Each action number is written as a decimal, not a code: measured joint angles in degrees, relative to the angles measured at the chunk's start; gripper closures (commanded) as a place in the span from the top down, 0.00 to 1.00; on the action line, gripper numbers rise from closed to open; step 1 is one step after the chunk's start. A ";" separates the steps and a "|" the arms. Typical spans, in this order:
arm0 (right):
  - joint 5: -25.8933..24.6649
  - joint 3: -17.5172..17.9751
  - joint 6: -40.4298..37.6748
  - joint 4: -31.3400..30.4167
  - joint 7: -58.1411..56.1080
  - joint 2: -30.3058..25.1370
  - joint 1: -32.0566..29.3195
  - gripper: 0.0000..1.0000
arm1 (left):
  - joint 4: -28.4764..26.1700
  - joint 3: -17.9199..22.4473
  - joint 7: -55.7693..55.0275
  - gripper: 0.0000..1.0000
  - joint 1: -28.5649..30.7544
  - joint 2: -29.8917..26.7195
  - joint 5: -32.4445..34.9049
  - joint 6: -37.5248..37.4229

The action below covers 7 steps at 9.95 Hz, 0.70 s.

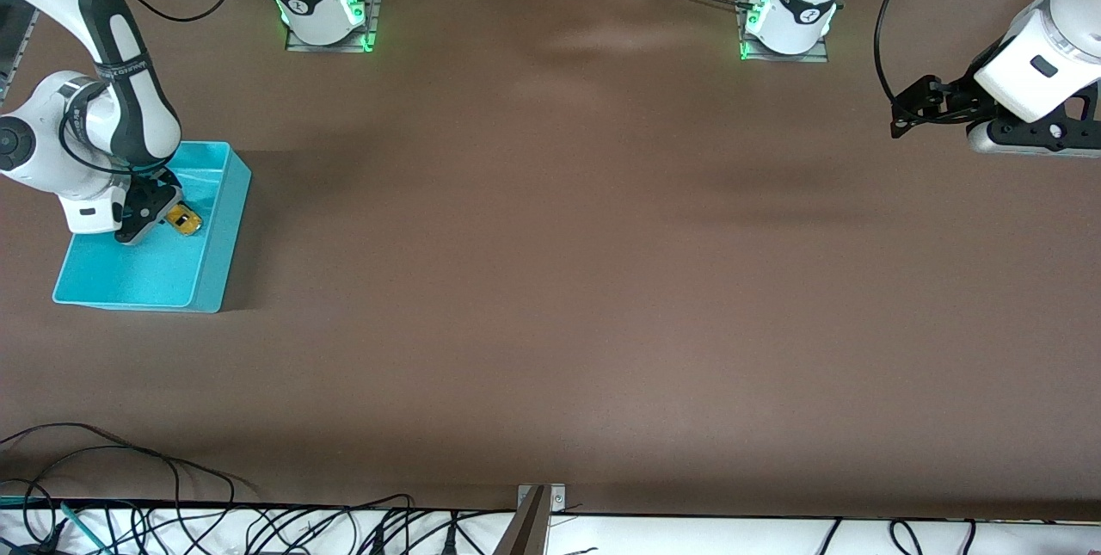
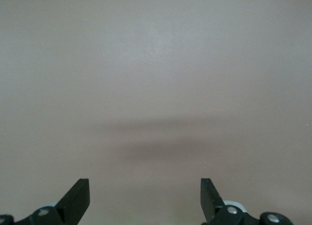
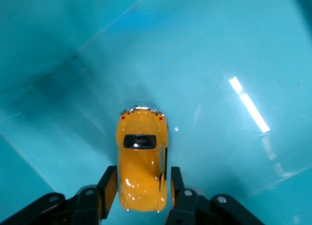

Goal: Wind up and store yellow beetle car
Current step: 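Open the right gripper to release the car in the box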

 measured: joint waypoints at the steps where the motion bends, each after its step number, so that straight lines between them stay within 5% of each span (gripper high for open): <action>1: 0.03 0.03 -0.39 1.11 0.12 -0.04 0.09 0.66 | 0.07 -0.09 -0.02 1.00 -0.02 0.00 0.00 0.00; 3: 0.09 0.08 -5.31 5.40 0.23 -0.32 0.23 0.66 | 0.16 -0.05 -0.05 1.00 0.01 0.00 0.00 0.00; 7: 0.72 0.37 -28.67 24.02 11.44 -1.78 3.11 0.66 | 0.17 0.09 -0.07 1.00 0.04 0.01 0.00 -0.11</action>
